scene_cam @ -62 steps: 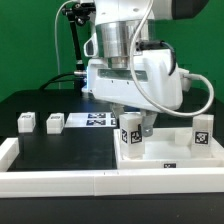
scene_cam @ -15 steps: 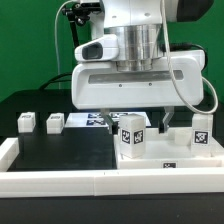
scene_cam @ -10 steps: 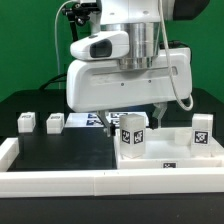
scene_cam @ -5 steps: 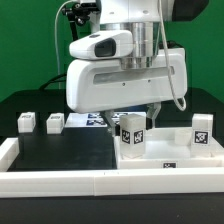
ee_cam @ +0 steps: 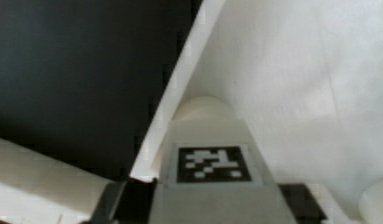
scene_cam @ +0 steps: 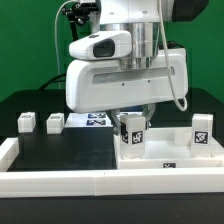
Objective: Assemble square table
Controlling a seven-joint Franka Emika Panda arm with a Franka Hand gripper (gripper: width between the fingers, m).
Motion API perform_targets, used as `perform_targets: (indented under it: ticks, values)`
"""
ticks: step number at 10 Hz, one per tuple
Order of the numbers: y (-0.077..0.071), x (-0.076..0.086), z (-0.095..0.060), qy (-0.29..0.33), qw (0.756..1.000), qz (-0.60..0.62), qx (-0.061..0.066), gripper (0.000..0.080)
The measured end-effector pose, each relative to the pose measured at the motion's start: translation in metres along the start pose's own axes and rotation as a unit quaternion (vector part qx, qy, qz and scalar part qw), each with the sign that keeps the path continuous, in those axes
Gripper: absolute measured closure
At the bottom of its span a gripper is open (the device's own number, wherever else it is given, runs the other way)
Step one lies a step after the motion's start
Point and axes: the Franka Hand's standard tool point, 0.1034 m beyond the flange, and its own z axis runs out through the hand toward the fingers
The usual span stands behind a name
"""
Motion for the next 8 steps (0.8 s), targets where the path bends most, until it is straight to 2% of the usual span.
perform_targets:
  ticks: [4, 7, 8]
  values:
    - [-0.0007, 0.0004, 0.0007, 0.007, 0.978, 0.210, 0.002, 0.0509]
    - [-0.0020, 0.0012, 0.0010, 0.007, 0.944, 0.328, 0.002, 0.0509]
    - [-0.0017, 0.0021, 0.0014, 0.012, 0.924, 0.382, 0.003, 0.0509]
